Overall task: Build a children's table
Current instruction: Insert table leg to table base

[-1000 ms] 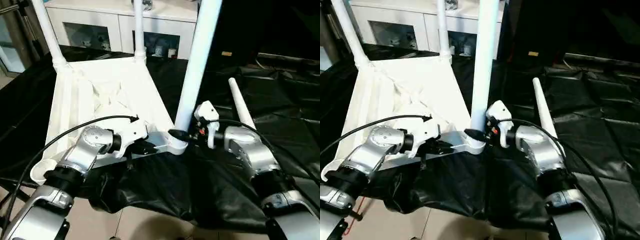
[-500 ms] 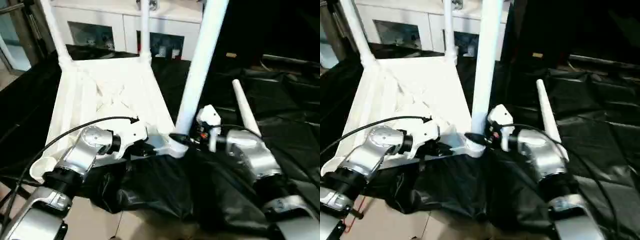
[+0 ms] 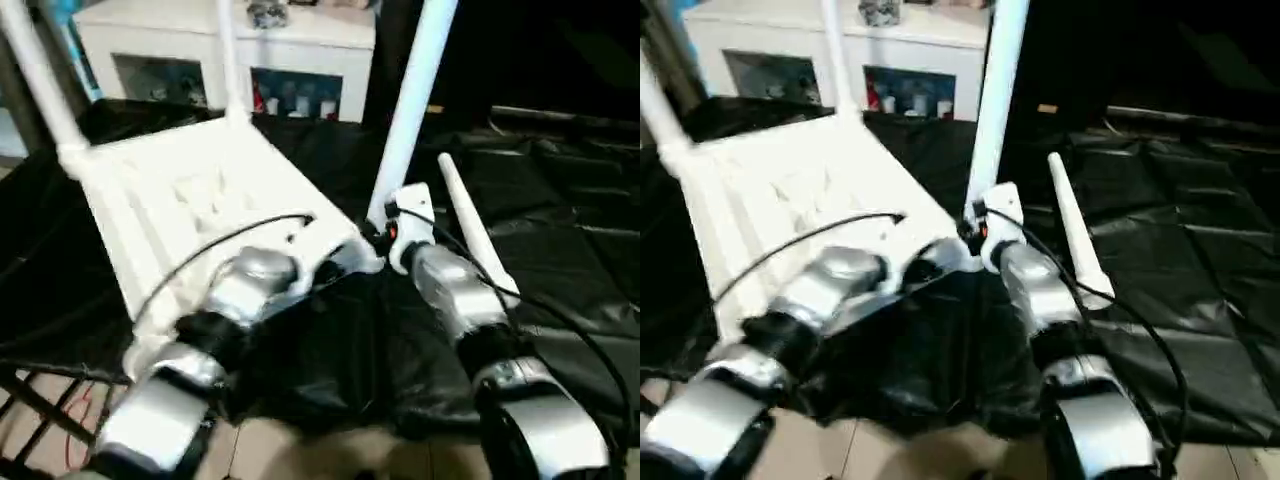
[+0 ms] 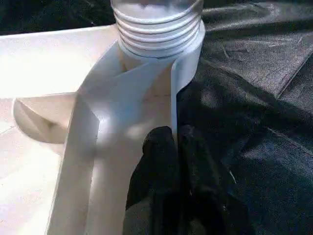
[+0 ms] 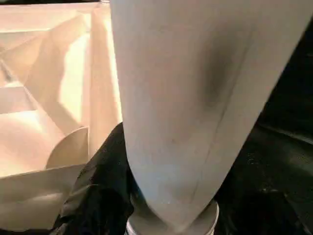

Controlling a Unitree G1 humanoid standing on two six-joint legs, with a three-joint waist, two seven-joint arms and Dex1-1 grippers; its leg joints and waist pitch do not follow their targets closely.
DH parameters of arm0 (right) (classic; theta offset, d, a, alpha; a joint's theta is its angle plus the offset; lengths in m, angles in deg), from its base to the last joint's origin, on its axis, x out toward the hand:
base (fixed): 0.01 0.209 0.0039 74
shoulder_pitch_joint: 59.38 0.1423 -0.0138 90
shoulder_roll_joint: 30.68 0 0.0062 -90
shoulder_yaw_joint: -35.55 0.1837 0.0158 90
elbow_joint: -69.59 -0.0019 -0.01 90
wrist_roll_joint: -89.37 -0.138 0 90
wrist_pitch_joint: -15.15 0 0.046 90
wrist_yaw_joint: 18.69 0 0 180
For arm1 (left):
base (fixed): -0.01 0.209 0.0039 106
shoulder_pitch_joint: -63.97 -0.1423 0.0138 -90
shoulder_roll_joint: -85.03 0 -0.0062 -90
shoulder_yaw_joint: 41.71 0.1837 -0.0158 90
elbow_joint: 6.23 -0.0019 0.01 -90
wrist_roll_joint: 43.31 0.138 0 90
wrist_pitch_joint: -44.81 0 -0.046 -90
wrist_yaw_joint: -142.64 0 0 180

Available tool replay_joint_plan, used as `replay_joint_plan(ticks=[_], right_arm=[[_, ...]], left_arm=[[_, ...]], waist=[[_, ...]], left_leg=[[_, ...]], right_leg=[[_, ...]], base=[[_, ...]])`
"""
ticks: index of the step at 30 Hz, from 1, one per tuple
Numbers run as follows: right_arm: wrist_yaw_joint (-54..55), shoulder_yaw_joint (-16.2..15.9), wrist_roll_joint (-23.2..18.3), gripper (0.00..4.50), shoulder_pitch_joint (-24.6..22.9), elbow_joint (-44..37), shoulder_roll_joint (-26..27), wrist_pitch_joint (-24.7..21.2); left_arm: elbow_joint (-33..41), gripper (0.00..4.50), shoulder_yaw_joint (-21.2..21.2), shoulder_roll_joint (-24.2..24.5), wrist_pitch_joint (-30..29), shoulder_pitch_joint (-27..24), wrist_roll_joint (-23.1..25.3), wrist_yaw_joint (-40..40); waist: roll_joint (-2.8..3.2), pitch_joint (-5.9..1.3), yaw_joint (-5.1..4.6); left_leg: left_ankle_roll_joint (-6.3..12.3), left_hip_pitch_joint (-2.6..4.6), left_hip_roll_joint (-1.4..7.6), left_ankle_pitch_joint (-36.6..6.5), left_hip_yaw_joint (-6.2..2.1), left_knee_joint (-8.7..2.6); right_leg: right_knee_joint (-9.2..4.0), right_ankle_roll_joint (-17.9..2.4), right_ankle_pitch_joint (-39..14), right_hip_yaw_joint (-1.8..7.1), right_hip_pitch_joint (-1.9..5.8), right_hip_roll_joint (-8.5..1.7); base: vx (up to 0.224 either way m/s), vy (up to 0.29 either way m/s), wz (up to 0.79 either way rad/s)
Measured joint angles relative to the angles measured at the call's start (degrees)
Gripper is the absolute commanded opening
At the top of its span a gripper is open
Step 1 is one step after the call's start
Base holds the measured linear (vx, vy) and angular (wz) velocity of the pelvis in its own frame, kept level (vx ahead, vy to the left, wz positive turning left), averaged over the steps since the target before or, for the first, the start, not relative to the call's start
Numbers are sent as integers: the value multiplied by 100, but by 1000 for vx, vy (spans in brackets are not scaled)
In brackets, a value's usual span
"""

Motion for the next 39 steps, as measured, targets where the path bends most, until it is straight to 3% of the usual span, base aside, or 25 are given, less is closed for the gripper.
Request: replay_joint_plan(ticks=[2,3,4,5,6,7,8,9,10,11,12,13,14,15,16,17,18,19,20,22,26,32,33,36,39], right_arm=[[28,0,67,189,13,21,15,-19],[45,0,77,189,16,36,24,-26],[70,0,83,189,31,71,45,-26],[83,-2,98,189,101,156,76,-35],[95,-3,129,189,159,190,113,-39],[125,11,128,189,195,173,145,-11],[155,17,149,189,204,181,139,4],[168,17,167,189,187,183,141,4],[167,16,189,189,168,200,147,-3],[165,17,192,189,149,209,149,-13],[165,15,203,189,190,228,163,-37],[167,16,208,189,220,231,169,-37],[168,17,229,189,261,239,162,-37],[168,17,251,189,274,241,163,-37],[167,17,256,189,273,256,163,-38],[162,21,256,189,261,285,160,-45],[162,22,257,189,297,305,160,-50],[160,22,257,189,328,312,160,-53],[159,29,257,189,349,313,160,-54],[139,53,261,189,368,313,155,-66],[97,73,292,189,396,316,146,-86],[-37,98,300,189,435,316,98,-88],[-60,117,299,245,436,316,93,-90],[-86,137,298,259,420,350,84,-155],[-137,217,282,294,412,348,75,-159]], left_arm=[[-76,0,9,-15,0,38,4,-18],[-123,0,9,-20,0,57,6,-20],[-171,0,8,-21,-2,80,16,-25],[-202,0,-4,-7,-4,109,54,-33],[-209,0,-44,14,-5,128,73,-47],[-240,0,-59,37,-24,215,101,-63],[-255,0,-54,-2,-29,239,104,-90],[-297,0,-48,-27,-29,225,106,-110],[-332,0,-48,-41,-29,208,108,-124],[-353,0,-45,-57,-29,187,111,-140],[-327,0,-63,-30,-28,188,104,-136],[-305,0,-69,-9,-26,200,94,-121],[-294,0,-67,-8,-26,229,94,-110],[-293,0,-62,-18,-27,223,97,-111],[-296,0,-60,-22,-27,207,101,-111],[-311,0,-55,-37,-26,190,109,-114],[-308,0,-64,-32,-23,192,109,-114],[-295,0,-72,-20,-13,198,106,-110],[-281,0,-82,-16,-6,206,104,-103],[-269,0,-96,-11,18,208,104,-63],[-236,0,-96,9,28,207,104,-10],[-153,0,-105,47,29,207,103,91],[-148,0,-107,48,29,207,103,105],[-105,0,-102,49,29,206,103,143],[-25,0,-106,71,29,205,102,196]], waist=[[-32,15,22],[-83,34,18],[-96,42,29],[43,40,14],[168,30,-26],[237,48,-53],[163,64,-76],[25,47,-93],[-86,55,-111],[-95,49,-157],[24,44,-171],[185,32,-206],[221,50,-235],[106,34,-258],[-7,17,-286],[-74,10,-256],[-74,-2,-262],[-26,-25,-262],[16,-49,-275],[-12,-81,-295],[-65,-114,-321],[-65,-115,-316],[-66,-115,-314],[-66,-114,-298],[-66,-115,-280]], left_leg=[[0,36,-6,0,61,-10],[-1,130,-21,-4,112,-20],[-19,166,-29,-50,132,-17],[21,152,25,-344,117,244],[32,178,38,-475,62,309],[34,154,6,-486,-74,296],[32,153,-37,-485,-109,300],[30,219,-122,-486,-68,291],[21,330,-193,-491,-53,290],[-6,393,-200,-564,27,355],[9,370,-172,-664,-24,378],[5,337,-113,-686,-110,383],[1,268,-96,-691,-193,339],[0,306,-138,-690,-137,323],[-2,350,-221,-689,-127,320],[-2,438,-265,-689,-61,283],[0,446,-263,-690,-26,239],[0,368,-256,-689,-56,221],[0,300,-245,-687,-156,202],[-20,250,-245,-663,-169,190],[-32,247,-249,-555,-74,182],[-33,238,-194,-555,-20,160],[-34,238,-187,-555,-19,156],[-34,232,-186,-554,-15,152],[-31,171,-188,-545,-2,148]], right_leg=[[183,-62,-81,107,-29,1],[210,-53,-93,154,-73,6],[190,-46,-97,120,-72,3],[13,-38,-94,-192,-11,-45],[-115,-19,-91,-528,80,-126],[-23,107,-234,-647,115,-210],[185,229,-358,-446,21,-198],[261,115,-310,-239,-31,-176],[329,48,-217,-99,-48,-172],[292,50,-199,-146,-26,-176],[201,52,-198,-343,-8,-207],[59,66,-208,-591,86,-253],[192,216,-396,-595,79,-265],[286,146,-381,-374,-2,-223],[338,33,-256,-169,-25,-192],[343,33,-186,-38,-65,-167],[317,34,-187,-51,-72,-176],[263,36,-189,-124,-58,-186],[187,37,-190,-189,-62,-173],[180,27,-183,-157,-92,-155],[235,-82,-21,10,-137,-133],[245,-107,21,31,-144,-106],[249,-109,22,45,-145,-94],[289,-107,20,69,-165,-91],[325,-117,27,144,-242,-68]], base=[[0,0,0],[18,-61,16],[36,-68,-1],[36,-68,-1],[93,78,-36],[150,156,-40],[150,156,-40],[62,10,4],[84,-75,36],[84,-75,36],[102,-12,3],[131,95,-29],[131,95,-29],[106,53,0],[79,-68,39],[79,-68,39],[99,-71,20],[111,-2,-18],[111,-2,-18],[51,12,-2],[0,0,0],[0,0,0],[0,0,0],[0,0,0],[0,0,0]])
